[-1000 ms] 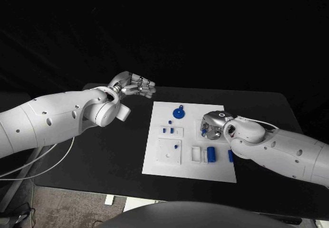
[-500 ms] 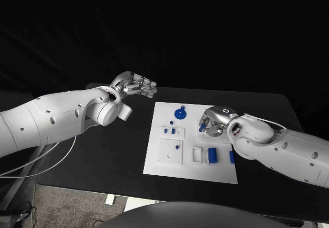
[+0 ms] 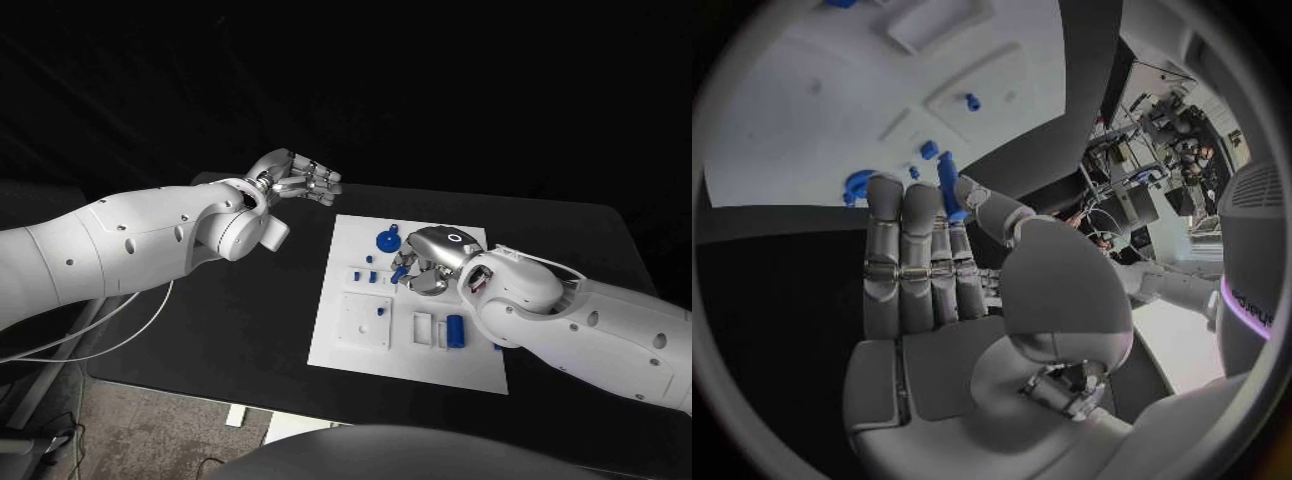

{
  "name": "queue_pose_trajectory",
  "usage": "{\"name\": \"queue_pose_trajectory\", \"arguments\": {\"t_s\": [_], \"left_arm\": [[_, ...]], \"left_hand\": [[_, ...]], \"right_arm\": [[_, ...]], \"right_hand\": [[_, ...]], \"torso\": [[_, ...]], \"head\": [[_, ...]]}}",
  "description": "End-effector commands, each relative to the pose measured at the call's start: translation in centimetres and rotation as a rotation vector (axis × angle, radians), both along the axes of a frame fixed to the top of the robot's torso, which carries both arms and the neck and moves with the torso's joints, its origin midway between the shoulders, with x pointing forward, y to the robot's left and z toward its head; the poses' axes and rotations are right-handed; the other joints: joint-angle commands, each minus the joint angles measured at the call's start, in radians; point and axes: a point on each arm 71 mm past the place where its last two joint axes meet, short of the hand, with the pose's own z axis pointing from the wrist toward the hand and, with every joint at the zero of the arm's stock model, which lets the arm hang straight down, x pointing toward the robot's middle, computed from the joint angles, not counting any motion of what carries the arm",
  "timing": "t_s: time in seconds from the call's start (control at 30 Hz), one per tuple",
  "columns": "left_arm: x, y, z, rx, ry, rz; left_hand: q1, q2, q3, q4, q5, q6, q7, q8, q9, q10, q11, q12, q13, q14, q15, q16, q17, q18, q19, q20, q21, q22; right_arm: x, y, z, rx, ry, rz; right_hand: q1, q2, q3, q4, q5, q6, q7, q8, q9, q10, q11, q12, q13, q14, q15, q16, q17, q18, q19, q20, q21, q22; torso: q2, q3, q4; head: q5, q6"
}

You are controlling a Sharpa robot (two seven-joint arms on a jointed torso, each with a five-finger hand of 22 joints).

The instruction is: Assemble the parts on the task board

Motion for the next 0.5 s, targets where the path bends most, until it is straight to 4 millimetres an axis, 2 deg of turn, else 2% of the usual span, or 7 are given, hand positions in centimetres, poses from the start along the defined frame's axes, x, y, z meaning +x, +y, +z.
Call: {"name": "queue_pose_trajectory", "arguments": {"t_s": [0.03, 0.2, 0.5], "left_arm": [[0.1, -0.3, 0.1, -0.009, 0.000, -0.013], [0.1, -0.7, 0.1, -0.010, 0.000, -0.018], [0.2, -1.1, 0.1, -0.012, 0.001, -0.027]], "left_hand": [[0.002, 0.004, 0.002, 0.003, -0.003, 0.000, -0.001, -0.004, 0.000, -0.001, 0.001, -0.003, -0.001, 0.001, 0.000, -0.004, 0.001, 0.002, 0.008, 0.001, 0.005, 0.001], [0.002, 0.004, 0.002, 0.003, -0.003, 0.000, -0.001, -0.004, 0.000, -0.001, 0.001, -0.003, -0.001, 0.001, 0.000, -0.004, 0.001, 0.002, 0.008, 0.001, 0.005, 0.001], [0.003, 0.006, 0.003, 0.004, -0.003, 0.001, -0.001, -0.003, 0.000, 0.001, 0.001, -0.003, -0.001, 0.001, 0.000, -0.004, 0.001, 0.002, 0.007, 0.000, 0.006, 0.004]], "right_arm": [[-0.7, 1.3, -0.2, -0.004, -0.007, 0.052], [-1.7, 3.1, -1.2, -0.031, -0.014, 0.108], [-3.5, 5.3, -3.2, -0.063, 0.005, 0.176]], "right_hand": [[0.003, 0.013, -0.004, -0.001, 0.001, 0.021, -0.012, 0.004, 0.004, 0.006, 0.004, 0.006, 0.000, 0.006, 0.000, -0.003, 0.001, 0.015, 0.002, -0.005, 0.003, 0.001], [0.004, 0.014, -0.005, -0.003, 0.001, 0.021, -0.012, 0.004, 0.004, 0.006, 0.004, 0.006, 0.000, 0.006, 0.001, -0.005, 0.005, 0.015, 0.002, -0.005, 0.002, 0.003], [0.005, 0.014, -0.004, -0.004, 0.001, 0.022, -0.012, 0.004, 0.004, 0.006, 0.004, 0.006, 0.000, 0.006, 0.000, -0.005, 0.005, 0.015, 0.002, -0.005, 0.002, 0.003]], "torso": [[0.001, 0.0001, 0.0005], [0.001, 0.0003, -0.0003], [0.002, 0.0025, -0.0014]], "head": [[0.012, -0.001], [0.030, -0.006], [0.033, -0.014]]}}
